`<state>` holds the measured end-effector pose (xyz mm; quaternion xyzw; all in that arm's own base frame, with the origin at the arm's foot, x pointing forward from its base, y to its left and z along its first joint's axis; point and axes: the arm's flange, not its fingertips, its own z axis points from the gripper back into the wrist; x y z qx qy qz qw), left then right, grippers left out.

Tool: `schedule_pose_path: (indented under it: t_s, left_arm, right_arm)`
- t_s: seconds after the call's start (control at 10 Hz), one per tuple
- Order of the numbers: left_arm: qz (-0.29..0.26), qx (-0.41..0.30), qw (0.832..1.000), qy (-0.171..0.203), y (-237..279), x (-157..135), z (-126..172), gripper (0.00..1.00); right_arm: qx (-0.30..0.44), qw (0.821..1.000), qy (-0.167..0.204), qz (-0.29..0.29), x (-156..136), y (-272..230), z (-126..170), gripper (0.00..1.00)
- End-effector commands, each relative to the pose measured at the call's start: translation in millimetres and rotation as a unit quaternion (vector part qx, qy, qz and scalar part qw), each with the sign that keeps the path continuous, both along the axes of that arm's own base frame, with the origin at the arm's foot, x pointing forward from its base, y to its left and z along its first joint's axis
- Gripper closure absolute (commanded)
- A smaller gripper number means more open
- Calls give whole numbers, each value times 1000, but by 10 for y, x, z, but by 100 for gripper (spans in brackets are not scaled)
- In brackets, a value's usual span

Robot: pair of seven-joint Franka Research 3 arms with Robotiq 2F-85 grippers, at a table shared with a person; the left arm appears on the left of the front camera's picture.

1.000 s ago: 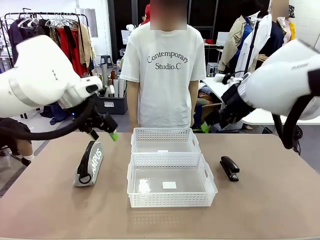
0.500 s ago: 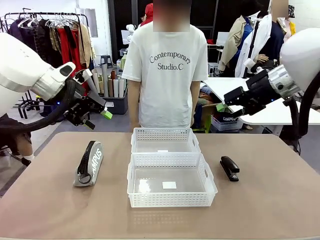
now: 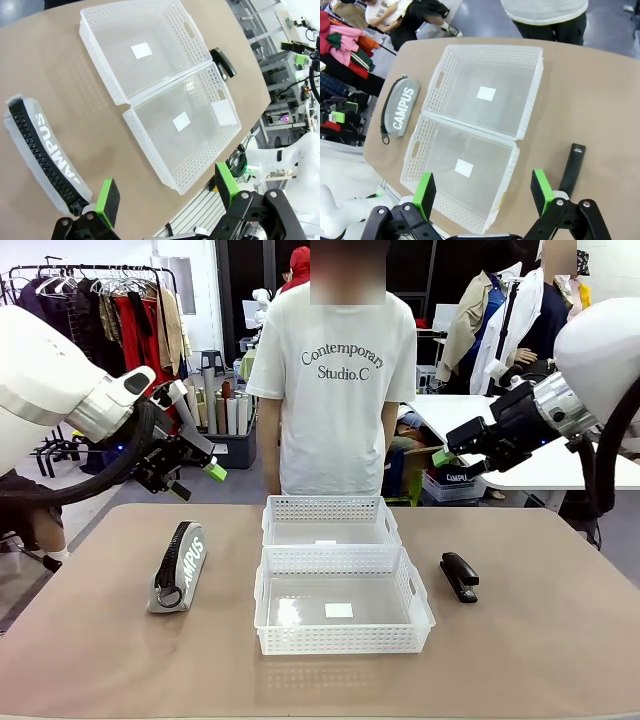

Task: Distribute items into two baskets.
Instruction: Pick up the Pencil pouch that the person points to.

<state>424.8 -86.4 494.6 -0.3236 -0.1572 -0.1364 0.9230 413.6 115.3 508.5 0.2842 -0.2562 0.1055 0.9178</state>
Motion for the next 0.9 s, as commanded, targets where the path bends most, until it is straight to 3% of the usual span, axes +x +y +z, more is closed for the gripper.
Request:
schedule_pose_path:
  t_s: [0.0, 0.3, 0.6, 0.8]
  left_arm:
    - [-15, -32, 998, 42, 21, 23, 73, 0]
    - [-20, -132, 985, 110, 133, 145, 396, 0]
    - [-32, -268, 952, 147, 243, 194, 702, 0]
    - [-26, -328, 932, 150, 408, 233, 863, 0]
  right_arm:
    - [101, 993, 53, 16, 67, 28, 63, 0]
    - [266, 958, 102, 34, 176, 17, 443, 0]
    - [373, 913, 139, 85, 192, -76, 791, 0]
    - [403, 897, 150, 101, 257, -267, 870, 0]
